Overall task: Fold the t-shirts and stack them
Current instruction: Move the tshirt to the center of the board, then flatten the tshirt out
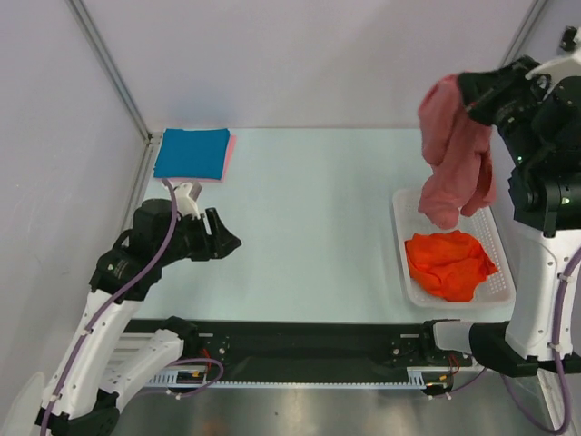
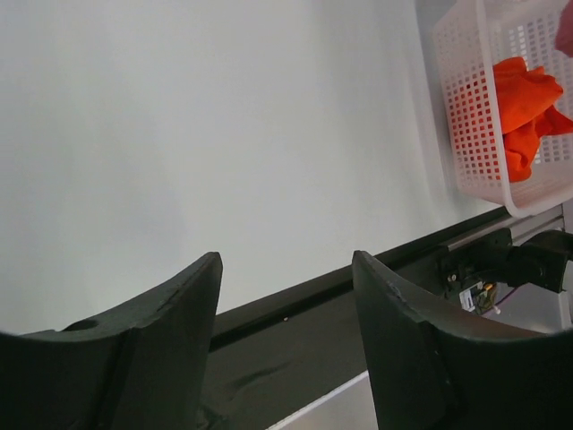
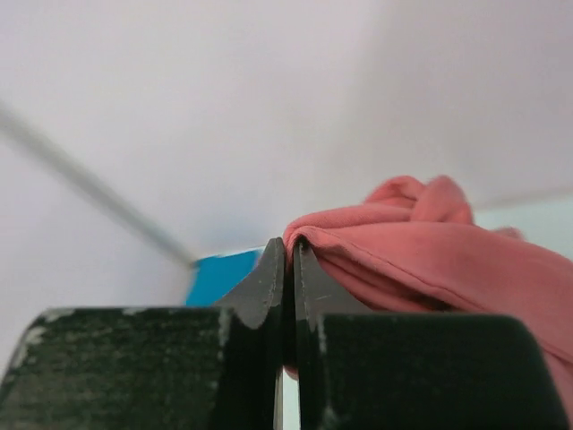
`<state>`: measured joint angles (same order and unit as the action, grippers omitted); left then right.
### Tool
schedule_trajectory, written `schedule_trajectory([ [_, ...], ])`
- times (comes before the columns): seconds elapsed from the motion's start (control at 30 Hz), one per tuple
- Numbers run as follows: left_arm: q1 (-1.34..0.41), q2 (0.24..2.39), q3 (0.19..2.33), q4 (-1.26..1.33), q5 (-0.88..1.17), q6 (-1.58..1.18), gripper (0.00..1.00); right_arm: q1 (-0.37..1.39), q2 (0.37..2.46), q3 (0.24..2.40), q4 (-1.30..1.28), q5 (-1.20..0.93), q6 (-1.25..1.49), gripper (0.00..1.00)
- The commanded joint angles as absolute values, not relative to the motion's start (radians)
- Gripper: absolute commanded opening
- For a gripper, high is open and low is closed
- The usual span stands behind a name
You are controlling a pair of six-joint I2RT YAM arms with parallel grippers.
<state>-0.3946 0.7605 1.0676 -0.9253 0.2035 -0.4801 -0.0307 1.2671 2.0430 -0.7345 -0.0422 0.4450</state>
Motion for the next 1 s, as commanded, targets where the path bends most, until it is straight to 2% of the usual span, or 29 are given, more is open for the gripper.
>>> schedule_trajectory([
  [0.0, -0.4, 0.732, 1.147, -0.96, 0.152, -0.477, 0.67, 0.21, 1.317, 2.192, -0.633, -0.158, 0.505, 0.0],
  [0.07, -0.4, 0.729, 1.182, -0.977, 0.12, -0.472, 0.73, 0.326, 1.341, 2.261, -0.634, -0.146, 0.52, 0.0],
  [0.2, -0.4, 0.719, 1.247, -1.028, 0.063, -0.465, 0.76, 0.694, 1.367, 2.264, -0.611, -0.026, 0.505, 0.0],
  [0.3, -0.4, 0.69, 1.291, -1.051, 0.029, -0.468, 0.8, 0.802, 1.391, 2.223, -0.617, 0.02, 0.509, 0.01],
  [0.33, -0.4, 0.684, 1.299, -1.055, 0.023, -0.469, 0.81, 0.805, 1.397, 2.198, -0.62, 0.017, 0.509, 0.04],
  [0.43, -0.4, 0.655, 1.31, -1.068, 0.024, -0.48, 0.84, 0.76, 1.416, 2.053, -0.638, 0.022, 0.528, 0.29],
  [0.47, -0.4, 0.647, 1.302, -1.068, 0.032, -0.482, 0.86, 0.734, 1.43, 1.97, -0.647, -0.018, 0.537, 0.48],
  [0.5, -0.4, 0.649, 1.295, -1.069, 0.052, -0.482, 0.88, 0.692, 1.451, 1.95, -0.704, -0.044, 0.546, 0.71],
  [0.57, -0.4, 0.655, 1.272, -1.078, 0.07, -0.482, 0.92, 0.618, 1.509, 1.899, -0.762, -0.055, 0.491, 0.79],
  [0.67, -0.4, 0.699, 1.241, -1.121, 0.091, -0.482, 0.95, 0.571, 1.539, 1.826, -0.949, -0.029, 0.444, 0.85],
  [0.73, -0.4, 0.712, 1.212, -1.134, 0.083, -0.489, 0.94, 0.593, 1.499, 1.693, -0.988, -0.047, 0.401, 0.85],
  [0.9, -0.4, 0.693, 1.195, -1.088, 0.103, -0.511, 0.94, 0.82, 1.338, 1.198, -0.697, -0.236, 0.573, 0.8],
  [0.97, -0.4, 0.701, 1.203, -1.08, 0.107, -0.522, 0.93, 0.947, 1.336, 1.099, -0.539, -0.29, 0.648, 0.77],
])
